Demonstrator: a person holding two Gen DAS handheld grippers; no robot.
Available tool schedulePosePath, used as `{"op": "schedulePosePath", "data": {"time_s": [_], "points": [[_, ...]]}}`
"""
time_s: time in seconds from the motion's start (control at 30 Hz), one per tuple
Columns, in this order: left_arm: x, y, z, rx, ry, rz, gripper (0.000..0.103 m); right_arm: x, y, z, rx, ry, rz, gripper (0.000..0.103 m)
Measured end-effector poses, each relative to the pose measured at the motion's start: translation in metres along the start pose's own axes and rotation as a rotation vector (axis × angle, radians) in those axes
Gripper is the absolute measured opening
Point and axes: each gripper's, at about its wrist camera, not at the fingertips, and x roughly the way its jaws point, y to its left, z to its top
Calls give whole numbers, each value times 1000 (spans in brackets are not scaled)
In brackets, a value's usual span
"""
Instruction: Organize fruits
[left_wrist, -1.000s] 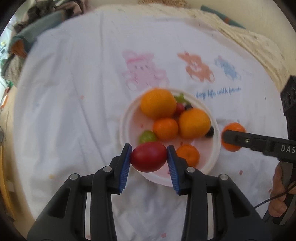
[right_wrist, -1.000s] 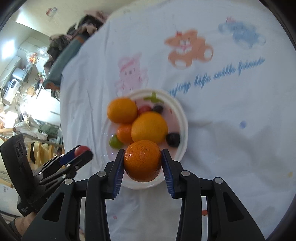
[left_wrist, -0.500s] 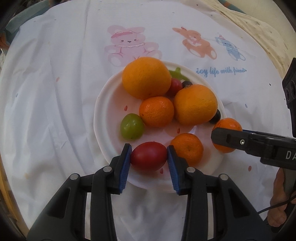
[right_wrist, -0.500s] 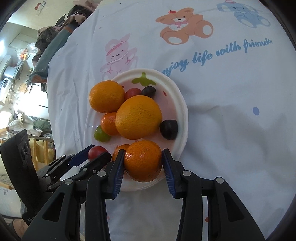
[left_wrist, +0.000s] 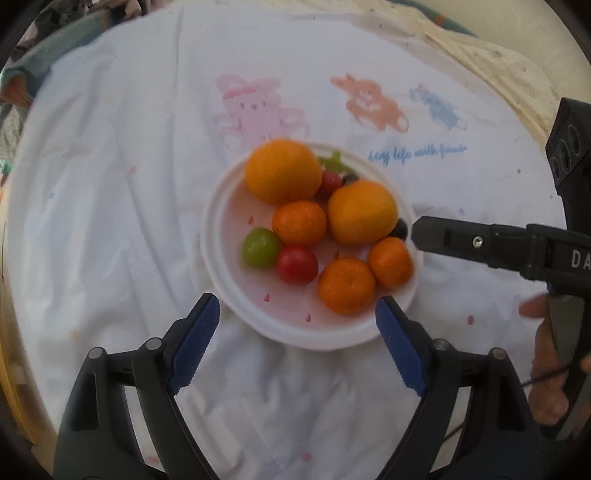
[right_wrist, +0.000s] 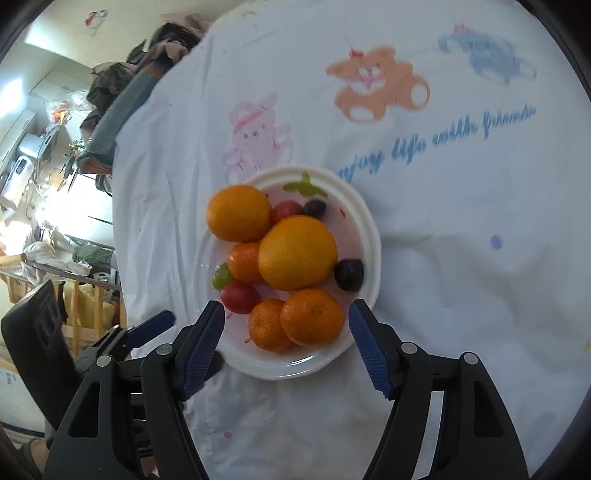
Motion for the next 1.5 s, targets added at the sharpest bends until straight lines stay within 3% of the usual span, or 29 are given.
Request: {"op": "schedulePosePath", "data": {"time_s": [0.2, 0.5, 0.8, 0.9, 1.03, 1.27, 1.5], "points": [[-63, 14, -7, -26, -149, 57, 84, -50, 22, -12, -61, -160, -4, 99], [-131, 34, -48, -98, -312, 118, 88, -99, 52, -61, -116, -300, -85, 103], [-146, 35, -77, -116, -334, 100, 93, -116, 81, -105, -237, -375, -212, 103], [-145, 36, -85, -118, -334, 100, 103, -114, 85, -117, -262, -385, -238, 103], [-143, 40, -95, -131, -344, 112, 103, -110, 88, -128, -273, -432, -282, 103], [-139, 42, -96, -131, -388, 95, 103, -98, 88, -128, -288, -440, -319, 103], [-134, 40, -94, -129, -378, 75, 103, -97, 87, -127, -279, -437, -324, 103]]}}
